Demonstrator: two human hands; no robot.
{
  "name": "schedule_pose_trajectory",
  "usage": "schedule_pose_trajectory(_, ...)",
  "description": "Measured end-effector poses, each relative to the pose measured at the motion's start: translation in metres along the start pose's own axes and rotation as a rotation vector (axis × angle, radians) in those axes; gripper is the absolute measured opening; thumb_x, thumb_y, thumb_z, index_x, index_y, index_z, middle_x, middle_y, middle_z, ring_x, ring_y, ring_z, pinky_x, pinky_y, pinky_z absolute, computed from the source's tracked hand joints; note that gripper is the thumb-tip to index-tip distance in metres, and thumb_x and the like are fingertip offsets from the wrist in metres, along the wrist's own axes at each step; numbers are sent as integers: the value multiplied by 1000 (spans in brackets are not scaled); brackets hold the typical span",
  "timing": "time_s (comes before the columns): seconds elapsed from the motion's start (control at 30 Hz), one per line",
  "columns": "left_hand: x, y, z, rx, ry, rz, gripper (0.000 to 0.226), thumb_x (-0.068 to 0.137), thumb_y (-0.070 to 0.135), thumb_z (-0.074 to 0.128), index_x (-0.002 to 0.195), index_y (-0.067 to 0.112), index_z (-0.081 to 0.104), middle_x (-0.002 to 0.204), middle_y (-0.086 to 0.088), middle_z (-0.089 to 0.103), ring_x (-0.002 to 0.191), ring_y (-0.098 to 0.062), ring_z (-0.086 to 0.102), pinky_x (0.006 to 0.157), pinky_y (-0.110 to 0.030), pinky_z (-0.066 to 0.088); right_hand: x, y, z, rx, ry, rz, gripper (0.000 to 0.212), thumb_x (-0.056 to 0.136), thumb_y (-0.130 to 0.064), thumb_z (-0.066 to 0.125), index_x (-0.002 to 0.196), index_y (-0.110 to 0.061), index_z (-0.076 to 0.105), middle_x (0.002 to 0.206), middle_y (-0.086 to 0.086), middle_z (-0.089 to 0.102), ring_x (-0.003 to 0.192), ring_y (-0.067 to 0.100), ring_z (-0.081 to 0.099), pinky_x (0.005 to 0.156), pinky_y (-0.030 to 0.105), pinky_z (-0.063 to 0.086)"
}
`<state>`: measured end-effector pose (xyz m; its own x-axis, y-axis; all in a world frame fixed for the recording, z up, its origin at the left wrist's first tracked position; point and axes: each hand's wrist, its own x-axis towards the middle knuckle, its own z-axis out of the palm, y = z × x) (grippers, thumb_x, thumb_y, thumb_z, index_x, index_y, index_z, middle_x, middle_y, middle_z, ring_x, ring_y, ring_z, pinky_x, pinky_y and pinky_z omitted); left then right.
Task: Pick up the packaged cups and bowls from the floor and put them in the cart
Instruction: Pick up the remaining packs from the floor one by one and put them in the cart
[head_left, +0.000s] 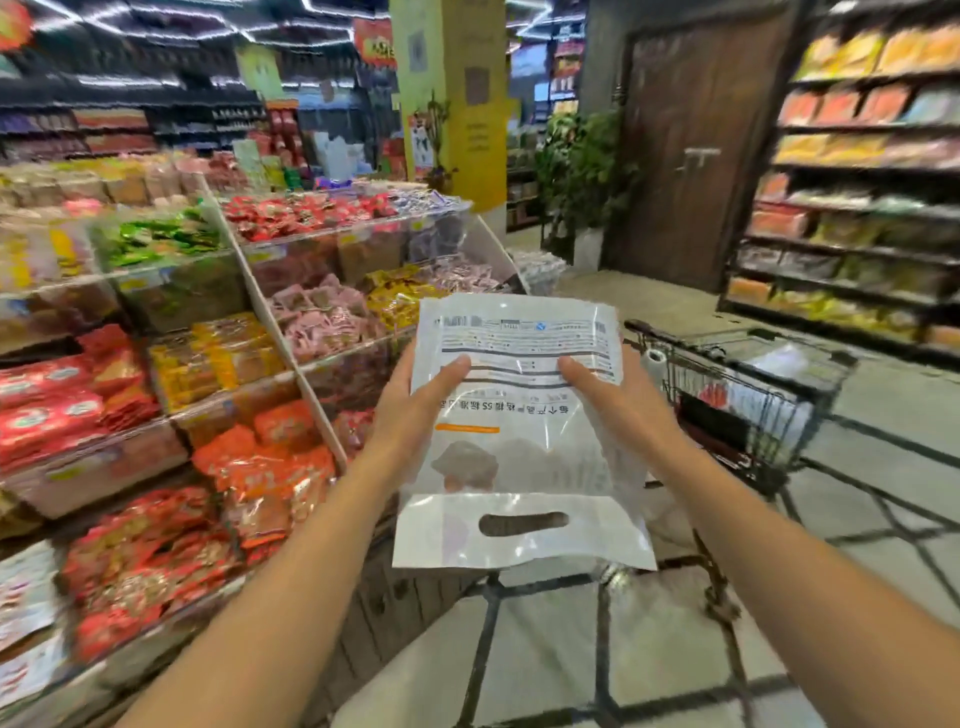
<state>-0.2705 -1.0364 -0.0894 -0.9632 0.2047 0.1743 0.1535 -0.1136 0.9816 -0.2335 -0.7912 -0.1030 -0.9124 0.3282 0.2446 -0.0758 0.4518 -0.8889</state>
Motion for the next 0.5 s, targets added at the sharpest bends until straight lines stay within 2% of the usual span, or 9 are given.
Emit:
schedule_pose_trajectory(0.07, 11, -9, 45, 1, -63, -12, 63, 87, 40, 80, 146, 34, 57, 131, 3, 74, 120, -24, 71, 104, -49, 55, -3, 19, -42, -16, 57, 20, 86, 74, -88, 62, 145, -41, 49, 135, -15, 65, 121, 12, 65, 106, 45, 50)
schedule_pose_trajectory(0.13, 22, -18, 88, 3, -137, -29, 64, 85, 43, 80, 145, 35, 57, 131, 4, 73, 120, -23, 71, 106, -52, 53, -6, 39, -79, -13, 117, 71, 78, 80, -78, 64, 144, -38, 46, 131, -17, 64, 117, 13, 64, 100, 41, 49)
schedule_pose_trajectory(0.2, 36, -30, 130, 9, -201, -24, 54, 92, 35, 77, 143, 33, 59, 128, 4, 75, 117, -21, 72, 103, -47, 56, -6, 60, -113, -24, 184, 146, 76, 83, -75, 64, 146, -37, 44, 127, -17, 63, 114, 15, 62, 95, 39, 48)
schedule_pose_trajectory(0.27, 49, -39, 169, 12, -254, -17, 49, 95, 32, 74, 141, 32, 60, 125, 7, 76, 114, -17, 73, 98, -40, 59, -1, 81, -142, -63, 229, 142, 74, 83, -77, 61, 145, -41, 46, 127, -19, 64, 113, 11, 63, 92, 36, 49)
schedule_pose_trajectory(0.37, 76, -56, 227, 15, -328, -15, 52, 93, 34, 77, 142, 30, 60, 125, 6, 76, 113, -15, 74, 97, -40, 58, 13, 113, -185, -102, 292, 167, 79, 80, -82, 57, 147, -42, 46, 129, -18, 67, 113, 10, 66, 82, 32, 51)
schedule_pose_trajectory(0.43, 99, -67, 264, 8, -386, -22, 56, 89, 38, 79, 141, 31, 61, 127, 3, 75, 115, -19, 73, 99, -45, 57, 25, 134, -211, -105, 346, 201, 81, 79, -84, 57, 148, -43, 44, 131, -19, 66, 116, 9, 65, 89, 35, 53)
schedule_pose_trajectory(0.5, 123, -80, 304, 24, -433, -14, 54, 88, 42, 79, 139, 35, 62, 127, 4, 75, 116, -21, 73, 102, -50, 56, 40, 153, -238, -123, 400, 221, 73, 84, -77, 59, 147, -42, 44, 131, -20, 63, 115, 9, 64, 91, 37, 50)
